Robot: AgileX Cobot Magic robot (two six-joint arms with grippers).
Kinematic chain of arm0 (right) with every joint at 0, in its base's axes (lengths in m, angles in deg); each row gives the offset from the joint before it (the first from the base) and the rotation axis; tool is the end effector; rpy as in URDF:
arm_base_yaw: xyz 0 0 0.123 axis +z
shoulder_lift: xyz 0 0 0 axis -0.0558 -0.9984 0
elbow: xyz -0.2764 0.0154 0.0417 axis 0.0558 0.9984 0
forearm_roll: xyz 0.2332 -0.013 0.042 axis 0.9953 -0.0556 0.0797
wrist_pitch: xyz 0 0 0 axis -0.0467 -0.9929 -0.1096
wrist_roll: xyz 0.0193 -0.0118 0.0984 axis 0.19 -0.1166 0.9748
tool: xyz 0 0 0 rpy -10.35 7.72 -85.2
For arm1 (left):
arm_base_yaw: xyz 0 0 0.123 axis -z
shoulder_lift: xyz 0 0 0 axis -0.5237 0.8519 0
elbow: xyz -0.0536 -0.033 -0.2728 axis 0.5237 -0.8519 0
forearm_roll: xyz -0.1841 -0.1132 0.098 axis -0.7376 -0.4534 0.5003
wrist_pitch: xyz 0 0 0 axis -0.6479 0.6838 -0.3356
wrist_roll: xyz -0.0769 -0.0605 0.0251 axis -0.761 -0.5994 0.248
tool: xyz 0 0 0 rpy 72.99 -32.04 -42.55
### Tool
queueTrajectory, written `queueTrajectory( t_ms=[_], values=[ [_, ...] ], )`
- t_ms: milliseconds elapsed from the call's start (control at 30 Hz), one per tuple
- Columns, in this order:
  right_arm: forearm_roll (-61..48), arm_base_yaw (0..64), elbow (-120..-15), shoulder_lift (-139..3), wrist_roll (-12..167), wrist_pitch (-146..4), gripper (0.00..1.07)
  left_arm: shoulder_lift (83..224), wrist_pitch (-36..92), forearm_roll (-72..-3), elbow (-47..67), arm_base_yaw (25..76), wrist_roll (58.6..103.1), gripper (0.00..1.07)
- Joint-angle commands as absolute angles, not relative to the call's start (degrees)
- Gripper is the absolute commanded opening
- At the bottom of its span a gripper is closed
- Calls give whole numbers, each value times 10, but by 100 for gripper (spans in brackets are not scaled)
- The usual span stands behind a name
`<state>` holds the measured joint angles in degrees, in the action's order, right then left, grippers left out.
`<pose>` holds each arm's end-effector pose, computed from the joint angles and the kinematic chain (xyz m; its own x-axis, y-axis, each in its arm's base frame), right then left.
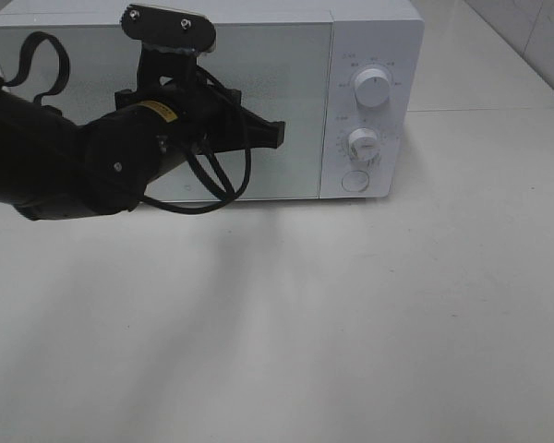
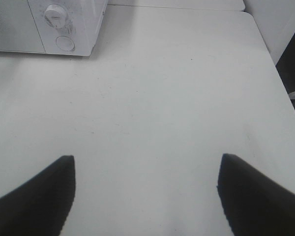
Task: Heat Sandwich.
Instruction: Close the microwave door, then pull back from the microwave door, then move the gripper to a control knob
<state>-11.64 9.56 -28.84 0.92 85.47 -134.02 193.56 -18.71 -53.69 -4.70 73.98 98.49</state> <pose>-0.0038 -0.0086 0.2693 -0.4272 -0.0413 -0.9032 -0.0357 0.9989 -0.0288 0.3097 -0.2421 0.1847 -0.2468 0.1233 -0.9612 0.4146 0.9100 0.0103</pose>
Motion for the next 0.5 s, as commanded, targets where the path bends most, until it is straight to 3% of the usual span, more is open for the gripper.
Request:
queueTrajectory(
  t_ms=[33,100,133,167,200,267,500],
  values=[
    [-116,91,-287,24,855,-1334,76,1907,-167,-540,-69,748,980,7],
    [-116,91,-287,24,855,-1334,76,1890,-148,-539,-87,748,979,22],
    [-116,91,-287,24,855,-1334,76,1869,-124,-539,-105,748,978,49],
    [-116,91,-287,24,855,-1334,76,1861,-118,-540,-114,748,975,64],
    [-116,91,-287,24,855,-1334,76,1861,-118,-540,-114,748,975,64],
    [-116,91,-287,24,855,-1334,76,1837,-99,-540,-136,748,974,105],
    [-116,91,-287,24,855,-1334,76,1799,-20,-540,-153,748,974,101]
  ],
)
